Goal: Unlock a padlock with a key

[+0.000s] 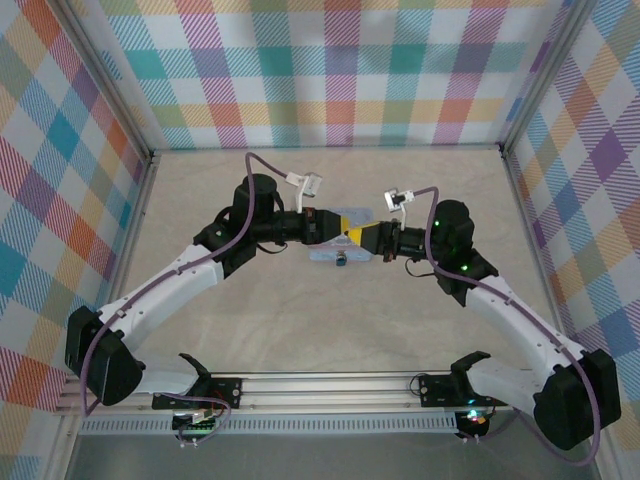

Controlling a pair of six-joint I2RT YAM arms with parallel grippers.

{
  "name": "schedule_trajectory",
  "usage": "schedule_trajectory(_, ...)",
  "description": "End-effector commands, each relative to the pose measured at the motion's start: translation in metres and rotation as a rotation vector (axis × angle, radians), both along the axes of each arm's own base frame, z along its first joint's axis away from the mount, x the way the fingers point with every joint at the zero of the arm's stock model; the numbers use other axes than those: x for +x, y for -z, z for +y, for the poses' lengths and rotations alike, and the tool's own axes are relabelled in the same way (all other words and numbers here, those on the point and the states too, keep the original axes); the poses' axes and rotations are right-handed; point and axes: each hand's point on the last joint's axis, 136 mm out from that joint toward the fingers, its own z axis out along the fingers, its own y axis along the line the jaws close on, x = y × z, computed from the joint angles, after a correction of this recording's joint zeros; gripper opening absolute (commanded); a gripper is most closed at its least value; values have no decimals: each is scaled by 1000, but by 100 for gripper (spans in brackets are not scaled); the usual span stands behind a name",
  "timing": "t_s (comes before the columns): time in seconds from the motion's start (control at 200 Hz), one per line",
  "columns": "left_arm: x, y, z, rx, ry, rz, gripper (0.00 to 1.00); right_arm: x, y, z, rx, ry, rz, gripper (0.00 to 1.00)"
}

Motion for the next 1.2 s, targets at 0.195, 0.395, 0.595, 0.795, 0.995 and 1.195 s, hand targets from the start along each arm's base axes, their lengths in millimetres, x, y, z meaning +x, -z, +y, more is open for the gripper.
schedule_trajectory(0.195,37,6,44,37,-253,99,67,28,-9,-30,-300,262,-228,0)
schedule_trajectory(0.395,57,16,63,46,-364,171,74,59,-21,-50,-573,475,-443,0)
schedule_trajectory(0.595,66,-1,61,11,-371,192,76,70,-55,-52,-697,603,-722,0)
schedule_trajectory(0.795,66,-45,39,-135,-266,208,84,59,-82,-36,-695,653,-955,0)
schedule_trajectory(0.995,59,-70,18,-185,-182,221,85,45,-88,-14,-721,665,-1116,0)
schedule_trajectory(1.195,53,-78,6,-180,-161,213,85,36,-92,-5,-697,669,-1154,0)
